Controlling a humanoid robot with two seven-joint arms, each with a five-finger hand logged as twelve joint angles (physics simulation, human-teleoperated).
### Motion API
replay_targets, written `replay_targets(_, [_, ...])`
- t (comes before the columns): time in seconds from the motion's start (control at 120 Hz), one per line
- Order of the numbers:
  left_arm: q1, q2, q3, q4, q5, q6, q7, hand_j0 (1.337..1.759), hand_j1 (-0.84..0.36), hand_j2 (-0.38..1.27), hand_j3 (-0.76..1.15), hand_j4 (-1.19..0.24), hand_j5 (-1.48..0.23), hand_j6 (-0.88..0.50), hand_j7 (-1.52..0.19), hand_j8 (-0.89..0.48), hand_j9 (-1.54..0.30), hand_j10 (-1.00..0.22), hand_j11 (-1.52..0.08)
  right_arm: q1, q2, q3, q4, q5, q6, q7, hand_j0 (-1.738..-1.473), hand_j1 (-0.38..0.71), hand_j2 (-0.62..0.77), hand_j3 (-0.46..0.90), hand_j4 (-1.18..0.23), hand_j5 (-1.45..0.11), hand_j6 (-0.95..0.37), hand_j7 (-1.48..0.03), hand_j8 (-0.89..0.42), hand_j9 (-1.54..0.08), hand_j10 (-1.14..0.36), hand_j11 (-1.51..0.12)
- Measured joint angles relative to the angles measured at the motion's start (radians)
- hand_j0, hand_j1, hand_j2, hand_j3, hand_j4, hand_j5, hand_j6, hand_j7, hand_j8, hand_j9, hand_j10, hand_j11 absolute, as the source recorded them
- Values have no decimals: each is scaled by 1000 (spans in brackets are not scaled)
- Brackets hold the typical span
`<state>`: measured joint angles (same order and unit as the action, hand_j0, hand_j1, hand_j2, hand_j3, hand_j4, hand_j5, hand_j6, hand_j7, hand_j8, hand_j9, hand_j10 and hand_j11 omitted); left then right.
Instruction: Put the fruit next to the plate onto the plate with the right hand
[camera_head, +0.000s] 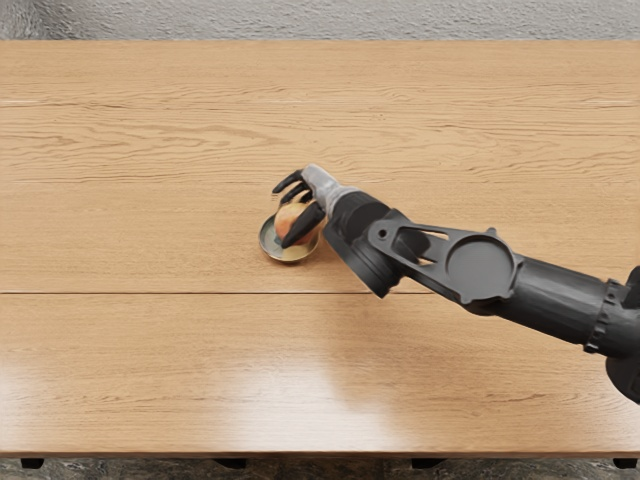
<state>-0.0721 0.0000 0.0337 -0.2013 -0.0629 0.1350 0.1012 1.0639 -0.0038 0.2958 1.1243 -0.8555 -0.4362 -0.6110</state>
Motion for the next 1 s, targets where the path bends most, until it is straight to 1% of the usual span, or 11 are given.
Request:
replay_targets(0.083, [0, 0, 0, 0, 0, 0, 0, 1658, 341, 1, 0, -7, -9, -7, -9, -7, -9, -7, -9, 2, 1, 0, 0, -1, -16, 0, -1658, -79, 83, 0, -259, -337, -244, -337, -189, -340, -209, -337])
replay_targets(0.167, [0, 0, 0, 0, 0, 0, 0, 1658, 341, 1, 0, -7, -9, -7, -9, -7, -9, -7, -9, 9, 2, 0, 3, 0, -24, 0, -1658, -168, 55, 0, -174, -226, -164, -226, -127, -228, -140, -225])
replay_targets(0.308, [0, 0, 0, 0, 0, 0, 0, 1658, 341, 1, 0, -7, -9, -7, -9, -7, -9, -7, -9, 27, -7, 0, 21, 2, -22, 0, -1658, -258, 28, 0, -87, -113, -83, -113, -64, -114, -71, -113])
replay_targets(0.383, [0, 0, 0, 0, 0, 0, 0, 1658, 341, 1, 0, -7, -9, -7, -9, -7, -9, -7, -9, 45, -51, 17, 59, 17, 42, 0, -1658, -287, 20, 0, -61, -79, -58, -78, -45, -79, -49, -78])
replay_targets(0.442, [0, 0, 0, 0, 0, 0, 0, 1658, 341, 1, 0, -7, -9, -7, -9, -7, -9, -7, -9, 52, -128, 59, 123, 66, 151, 0, -1658, -302, 15, 0, -46, -59, -44, -59, -34, -60, -37, -59])
replay_targets(0.533, [0, 0, 0, 0, 0, 0, 0, 1658, 341, 1, 0, -7, -9, -7, -9, -7, -9, -7, -9, 58, -314, 108, 255, 217, 335, 0, -1658, -319, 10, 0, -30, -38, -29, -38, -22, -38, -24, -38])
replay_targets(0.625, [0, 0, 0, 0, 0, 0, 0, 1658, 341, 1, 0, -7, -9, -7, -9, -7, -9, -7, -9, 58, -488, 148, 329, 327, 471, 0, -1658, -330, 6, 0, -19, -24, -19, -24, -15, -24, -16, -24])
replay_targets(0.708, [0, 0, 0, 0, 0, 0, 0, 1658, 341, 1, 0, -7, -9, -7, -9, -7, -9, -7, -9, 46, -620, 195, 359, 383, 563, 0, -1658, -337, 4, 0, -13, -16, -13, -16, -10, -16, -11, -16])
replay_targets(0.833, [0, 0, 0, 0, 0, 0, 0, 1658, 341, 1, 0, -7, -9, -7, -9, -7, -9, -7, -9, 28, -787, 251, 375, 460, 680, 0, -1658, -343, 3, 0, -8, -9, -8, -9, -6, -9, -6, -9])
replay_targets(1.0, [0, 0, 1, -4, 0, -2, 0, 1658, 341, 1, 0, -7, -9, -7, -9, -7, -9, -7, -9, 4, -960, 272, 374, 535, 802, 0, -1658, -347, 1, 0, -4, -4, -5, -4, -4, -4, -4, -4])
